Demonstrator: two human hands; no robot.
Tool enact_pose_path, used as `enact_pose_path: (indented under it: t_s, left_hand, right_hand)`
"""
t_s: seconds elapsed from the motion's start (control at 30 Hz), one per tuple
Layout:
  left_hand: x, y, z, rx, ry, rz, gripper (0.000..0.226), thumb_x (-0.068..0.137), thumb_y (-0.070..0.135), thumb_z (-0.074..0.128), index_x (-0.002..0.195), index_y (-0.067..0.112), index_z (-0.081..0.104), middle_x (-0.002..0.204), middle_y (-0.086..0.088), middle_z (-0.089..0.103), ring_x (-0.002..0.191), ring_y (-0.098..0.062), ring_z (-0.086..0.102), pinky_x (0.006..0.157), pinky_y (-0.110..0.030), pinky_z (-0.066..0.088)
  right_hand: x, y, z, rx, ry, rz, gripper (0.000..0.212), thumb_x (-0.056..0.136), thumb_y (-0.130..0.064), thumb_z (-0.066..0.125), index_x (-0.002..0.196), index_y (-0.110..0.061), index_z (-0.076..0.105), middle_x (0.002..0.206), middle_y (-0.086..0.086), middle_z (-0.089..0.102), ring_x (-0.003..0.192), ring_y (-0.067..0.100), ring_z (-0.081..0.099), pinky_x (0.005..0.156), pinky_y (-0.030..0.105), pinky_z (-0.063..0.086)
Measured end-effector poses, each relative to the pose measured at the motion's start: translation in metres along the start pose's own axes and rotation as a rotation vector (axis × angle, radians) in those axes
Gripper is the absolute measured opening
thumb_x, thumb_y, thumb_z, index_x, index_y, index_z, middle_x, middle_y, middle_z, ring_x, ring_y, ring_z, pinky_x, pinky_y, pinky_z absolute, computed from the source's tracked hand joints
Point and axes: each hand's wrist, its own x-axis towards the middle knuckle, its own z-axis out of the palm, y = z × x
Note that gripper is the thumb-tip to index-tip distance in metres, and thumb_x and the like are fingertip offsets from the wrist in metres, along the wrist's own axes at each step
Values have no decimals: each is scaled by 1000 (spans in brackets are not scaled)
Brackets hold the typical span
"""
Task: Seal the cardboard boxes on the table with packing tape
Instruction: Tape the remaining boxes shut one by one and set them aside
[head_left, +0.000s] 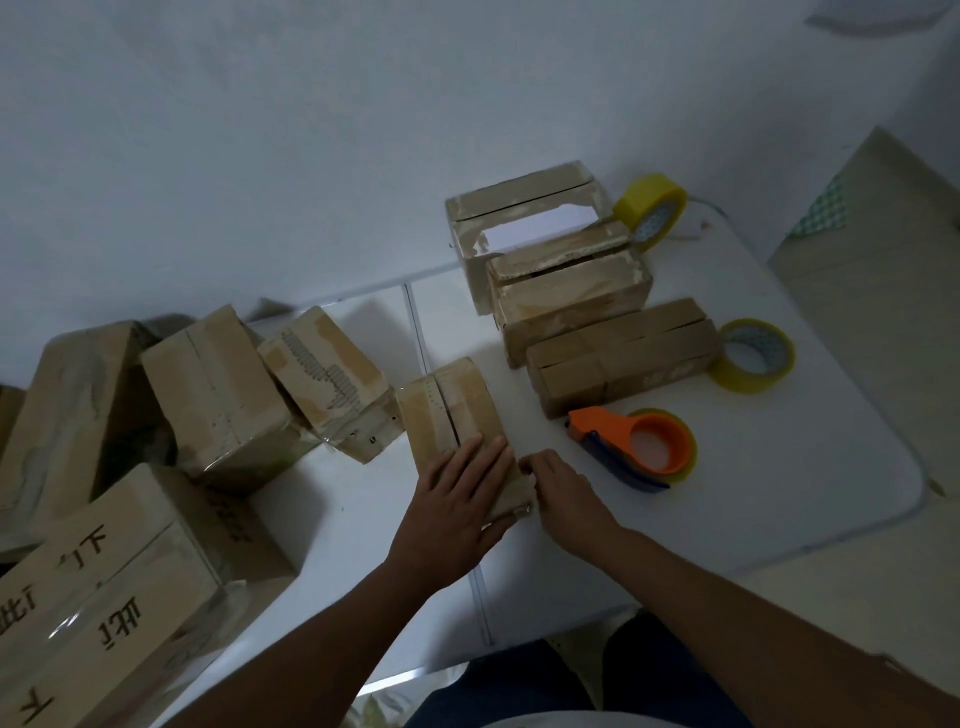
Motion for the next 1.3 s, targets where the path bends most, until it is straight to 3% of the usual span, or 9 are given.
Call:
enact_pose_path:
  t_s: [0.1, 0.23, 0.4, 0.67, 0.83, 0.97, 1.1, 1.2, 1.3]
  left_hand:
    - [-1, 0, 2, -8, -7, -3, 71, 99, 60, 37, 154, 15, 32, 161, -4, 28, 150, -26, 23, 114, -46, 27]
    - [0, 0, 1, -15, -26, -12, 71, 100, 61, 31, 154, 15, 32, 161, -4, 29, 150, -26, 24, 113, -46, 26]
    - [1, 2, 0, -22, -22, -7, 71, 100, 60, 31, 153, 14, 33, 160, -5, 31, 149, -26, 26, 113, -45, 26]
    - [1, -1, -1, -34, -9, -18, 73, 98, 62, 40, 154, 15, 32, 161, -3, 29, 149, -25, 25, 115, -43, 25]
    - [4, 5, -2, -6, 0, 39, 71, 100, 60, 33, 154, 14, 31, 161, -6, 29, 149, -27, 24, 114, -44, 24]
    - [24, 14, 0, -31, -82, 117, 72, 97, 63, 34, 154, 19, 30, 161, -2, 29, 150, -25, 21, 119, -45, 27]
    - [41, 5, -12, -166, -92, 146, 72, 95, 66, 38, 154, 26, 29, 161, 4, 26, 151, -20, 14, 118, -43, 18]
    - [38, -2, -37, -263, 63, -3, 64, 97, 64, 29, 147, 27, 42, 155, 3, 35, 144, -18, 25, 113, -42, 23]
    - [18, -9, -45, -672, 248, -433, 47, 99, 60, 33, 130, 33, 56, 148, 4, 43, 135, -15, 40, 106, -39, 33]
  right_hand:
    - [-22, 6, -7, 0, 85, -142, 41, 85, 5, 47, 119, -17, 54, 118, 1, 52, 100, 20, 54, 80, 33, 46]
    - [-29, 5, -31, -119, 67, -289, 20, 92, -25, 57, 111, -19, 57, 109, -3, 55, 95, 13, 51, 80, 27, 44]
    - [-4, -8, -46, -292, -26, -338, 26, 94, -37, 57, 103, -12, 56, 104, 4, 57, 94, 18, 50, 74, 23, 30]
    - [0, -22, -29, -279, -68, -169, 48, 93, -41, 58, 129, -10, 46, 123, 8, 56, 108, 22, 53, 83, 27, 37]
    - [-16, -20, -44, -291, -69, -190, 32, 98, -39, 50, 115, -12, 50, 115, 5, 57, 99, 18, 51, 68, 21, 25]
    - [-36, -9, -66, -271, -67, -164, 29, 95, -43, 53, 108, -17, 49, 107, -1, 55, 85, 5, 39, 63, 13, 31]
    - [-42, -11, -76, -358, -23, -150, 41, 92, -51, 54, 117, -20, 48, 116, -4, 52, 100, 9, 49, 69, 18, 30]
    - [-40, -15, -71, -417, 99, -193, 49, 89, -48, 59, 126, -18, 46, 125, -1, 49, 109, 16, 53, 82, 26, 43]
    - [-34, -21, -61, -420, 152, -297, 48, 86, -39, 63, 127, -18, 49, 130, 2, 48, 115, 22, 53, 91, 32, 47]
